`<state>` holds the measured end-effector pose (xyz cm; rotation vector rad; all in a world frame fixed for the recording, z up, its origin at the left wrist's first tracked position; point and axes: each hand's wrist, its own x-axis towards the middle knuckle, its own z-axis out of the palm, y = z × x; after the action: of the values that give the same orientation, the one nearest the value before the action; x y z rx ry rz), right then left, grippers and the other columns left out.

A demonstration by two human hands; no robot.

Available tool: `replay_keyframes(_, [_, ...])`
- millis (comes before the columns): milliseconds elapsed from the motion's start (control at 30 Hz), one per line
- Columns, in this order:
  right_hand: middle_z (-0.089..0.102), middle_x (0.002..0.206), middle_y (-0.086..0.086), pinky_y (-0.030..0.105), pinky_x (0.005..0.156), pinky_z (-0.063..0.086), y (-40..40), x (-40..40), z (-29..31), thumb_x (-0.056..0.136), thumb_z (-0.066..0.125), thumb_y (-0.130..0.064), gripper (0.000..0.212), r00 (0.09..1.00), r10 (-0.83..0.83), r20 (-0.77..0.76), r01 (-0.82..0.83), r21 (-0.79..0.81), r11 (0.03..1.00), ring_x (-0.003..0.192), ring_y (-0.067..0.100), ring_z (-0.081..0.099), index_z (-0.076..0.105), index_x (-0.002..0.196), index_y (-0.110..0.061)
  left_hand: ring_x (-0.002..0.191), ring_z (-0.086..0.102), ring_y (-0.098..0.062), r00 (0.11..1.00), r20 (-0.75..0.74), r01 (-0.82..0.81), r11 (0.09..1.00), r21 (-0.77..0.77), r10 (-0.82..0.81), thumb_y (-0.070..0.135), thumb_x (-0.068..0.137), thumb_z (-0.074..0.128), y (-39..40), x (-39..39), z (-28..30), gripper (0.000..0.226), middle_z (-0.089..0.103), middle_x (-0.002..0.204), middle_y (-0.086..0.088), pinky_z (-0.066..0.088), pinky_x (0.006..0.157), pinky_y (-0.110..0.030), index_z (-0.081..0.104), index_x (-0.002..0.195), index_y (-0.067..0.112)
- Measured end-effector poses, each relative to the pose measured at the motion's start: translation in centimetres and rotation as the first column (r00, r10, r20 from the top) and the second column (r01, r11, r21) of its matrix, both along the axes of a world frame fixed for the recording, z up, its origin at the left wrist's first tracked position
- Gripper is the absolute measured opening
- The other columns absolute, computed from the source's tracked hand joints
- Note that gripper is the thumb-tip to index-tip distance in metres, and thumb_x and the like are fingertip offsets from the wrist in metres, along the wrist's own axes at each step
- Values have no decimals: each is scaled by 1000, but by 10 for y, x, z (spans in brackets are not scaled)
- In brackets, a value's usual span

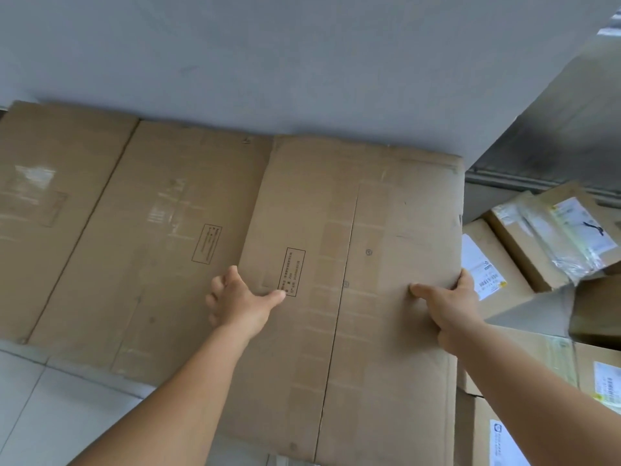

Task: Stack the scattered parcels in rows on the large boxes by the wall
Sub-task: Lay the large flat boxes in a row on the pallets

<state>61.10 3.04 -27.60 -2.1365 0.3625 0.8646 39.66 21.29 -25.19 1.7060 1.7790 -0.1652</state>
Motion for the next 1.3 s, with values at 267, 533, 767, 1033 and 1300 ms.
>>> replay_keyframes(267, [55,126,4,40,89,46,0,15,-21,75,76,-15,67,997,-19,-70,25,77,997,110,30,53,42,132,-24,132,24,-29,995,-54,79,997,16,-79,44,73,75,0,12,-12,98,23,146,-4,34,104,-42,19,149,18])
replay_keyframes(533, [42,143,-2,45,105,40,-2,-8,-30,71,79,-27,91,998,60,-4,-59,92,994,126,25,46,26,145,-25,141,5,-25,874,30,486,872,-63,-485,43,75,75,-53,16,-18,109,-2,156,11,13,115,-39,-3,151,37])
replay_keyframes(767, [32,150,5,49,108,37,-51,-69,-16,64,85,-22,109,965,252,-71,-257,-68,964,133,28,39,14,148,-20,138,-38,-23,539,-161,770,561,-304,-827,44,71,78,-112,-43,-9,122,-43,149,5,-8,114,-55,-18,147,41])
replay_keyframes(1033, [28,149,11,44,96,46,-84,-125,9,76,76,-22,112,947,194,-255,-246,-191,950,117,37,48,-6,151,-36,142,-29,-27,364,-280,851,440,-288,-888,6,87,61,-122,-68,-7,106,-38,152,1,14,112,-61,-19,147,40])
replay_keyframes(1300, [30,147,11,43,87,46,-76,-119,1,80,73,-23,106,963,132,-236,-172,-158,972,109,33,46,-5,151,-38,140,-32,-30,255,-282,886,340,-315,-925,20,85,69,-103,-65,-16,112,-45,147,0,18,110,-61,-22,147,36])
